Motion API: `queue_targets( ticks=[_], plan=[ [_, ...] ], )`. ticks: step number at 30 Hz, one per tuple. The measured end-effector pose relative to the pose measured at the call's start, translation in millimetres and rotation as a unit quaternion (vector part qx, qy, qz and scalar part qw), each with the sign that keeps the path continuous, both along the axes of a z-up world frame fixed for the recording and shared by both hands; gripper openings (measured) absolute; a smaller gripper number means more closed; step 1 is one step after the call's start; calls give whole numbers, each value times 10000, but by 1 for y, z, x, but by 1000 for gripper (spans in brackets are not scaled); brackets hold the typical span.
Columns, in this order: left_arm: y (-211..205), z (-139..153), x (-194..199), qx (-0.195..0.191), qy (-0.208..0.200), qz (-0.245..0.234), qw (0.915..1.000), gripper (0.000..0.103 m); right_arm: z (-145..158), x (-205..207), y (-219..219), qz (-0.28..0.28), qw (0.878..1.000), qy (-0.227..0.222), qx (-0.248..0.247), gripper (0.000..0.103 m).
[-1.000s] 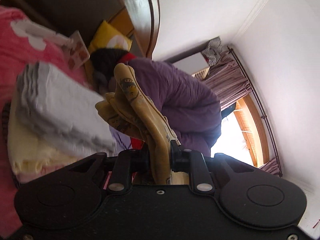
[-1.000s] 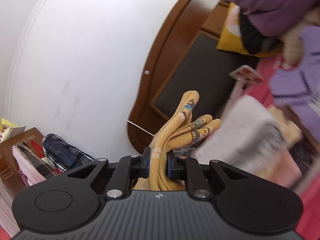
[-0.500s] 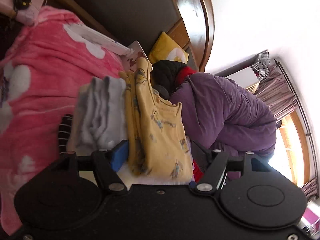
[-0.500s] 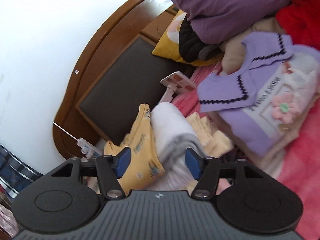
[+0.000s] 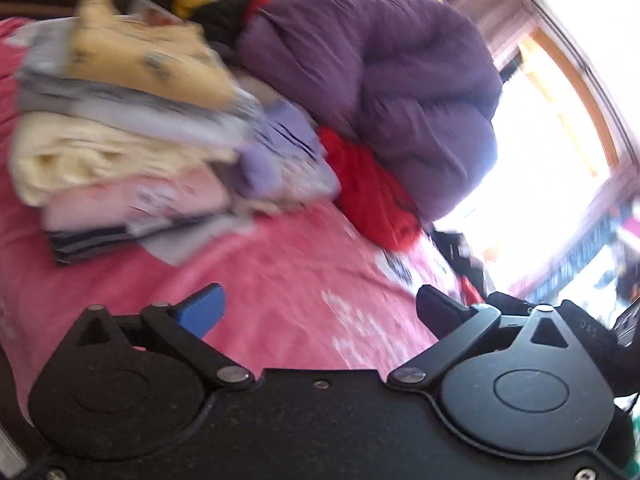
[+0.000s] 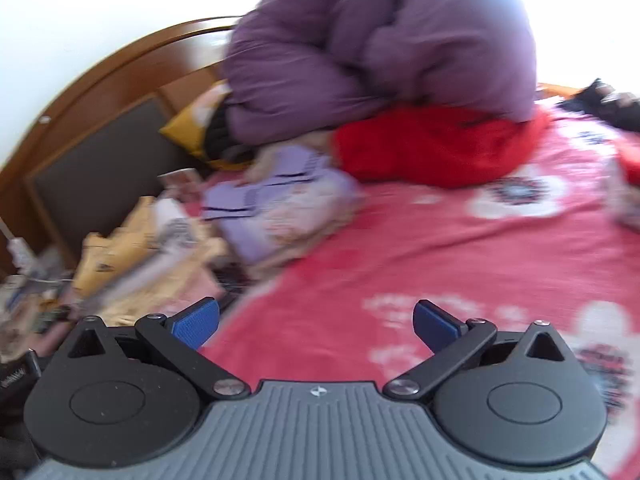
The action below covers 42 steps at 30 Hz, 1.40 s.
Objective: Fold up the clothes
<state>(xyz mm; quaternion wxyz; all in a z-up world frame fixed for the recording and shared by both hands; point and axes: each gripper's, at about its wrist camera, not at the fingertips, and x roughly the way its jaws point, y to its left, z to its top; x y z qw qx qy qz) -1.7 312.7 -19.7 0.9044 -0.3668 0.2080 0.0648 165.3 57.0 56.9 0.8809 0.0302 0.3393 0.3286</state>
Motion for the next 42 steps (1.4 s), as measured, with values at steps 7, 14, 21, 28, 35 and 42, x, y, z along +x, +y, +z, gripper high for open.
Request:
queue_targets(
  ticks=[7,14,21,28,35,42],
  plan=[
    [-139,32,45,1167,294,-1285,9844,103,-6,-44,-134,-1452,9881,-131,-495,103],
    [-253,32,43,2042,268,-1939,9592,103,-24,-93,-229,-2293,9715,-29,-605,103],
    [-319,28,26,2678,453,-2215,9366,103,-43,-134,-278,-2736,9602,2,-557,103],
    [-334,30,10,2853,639,-2065,9337,103,-56,-145,-289,-2782,9593,184,-441,103],
    [-347,16,13,3144,871,-2097,9217,103,-67,-147,-292,-2839,9574,253,-454,103],
    [-345,10,24,2995,812,-2048,9283,103,-83,-144,-290,-2901,9546,257,-620,103]
  ],
)
